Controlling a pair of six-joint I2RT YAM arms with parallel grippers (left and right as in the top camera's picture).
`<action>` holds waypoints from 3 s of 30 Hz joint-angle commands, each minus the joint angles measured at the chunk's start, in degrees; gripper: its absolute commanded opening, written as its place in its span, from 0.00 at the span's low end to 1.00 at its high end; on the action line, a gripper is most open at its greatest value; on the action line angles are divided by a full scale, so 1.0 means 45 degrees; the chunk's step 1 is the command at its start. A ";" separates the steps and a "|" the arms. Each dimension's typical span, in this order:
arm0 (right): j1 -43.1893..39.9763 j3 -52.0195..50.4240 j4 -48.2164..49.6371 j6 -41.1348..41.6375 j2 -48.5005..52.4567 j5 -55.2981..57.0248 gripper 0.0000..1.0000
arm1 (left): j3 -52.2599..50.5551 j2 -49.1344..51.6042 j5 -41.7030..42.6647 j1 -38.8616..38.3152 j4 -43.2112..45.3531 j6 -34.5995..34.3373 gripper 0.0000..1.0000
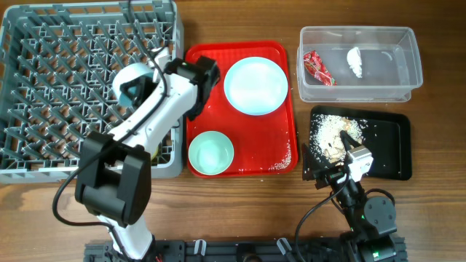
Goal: Sort waste into correct bins and load items into the dishwasher rack
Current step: 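Lower the light-blue bowl into the gray rack and open the left gripper, then grasp the mint-green bowl on the red tray with the left gripper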
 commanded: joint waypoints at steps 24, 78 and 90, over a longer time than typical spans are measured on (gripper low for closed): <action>-0.0053 -0.0029 0.0039 0.0087 -0.0151 -0.0097 1.00 | 0.1360 -0.0529 0.6611 0.1190 -0.1248 -0.5362 0.28; -0.0053 -0.0029 0.0039 0.0092 -0.0151 -0.0097 1.00 | -0.2176 -0.1651 1.6976 -0.3512 0.5455 0.0636 0.39; -0.0053 -0.0029 0.0039 0.0092 -0.0151 -0.0097 1.00 | -0.2025 -0.1914 1.2701 -0.4303 0.3279 -0.2385 0.36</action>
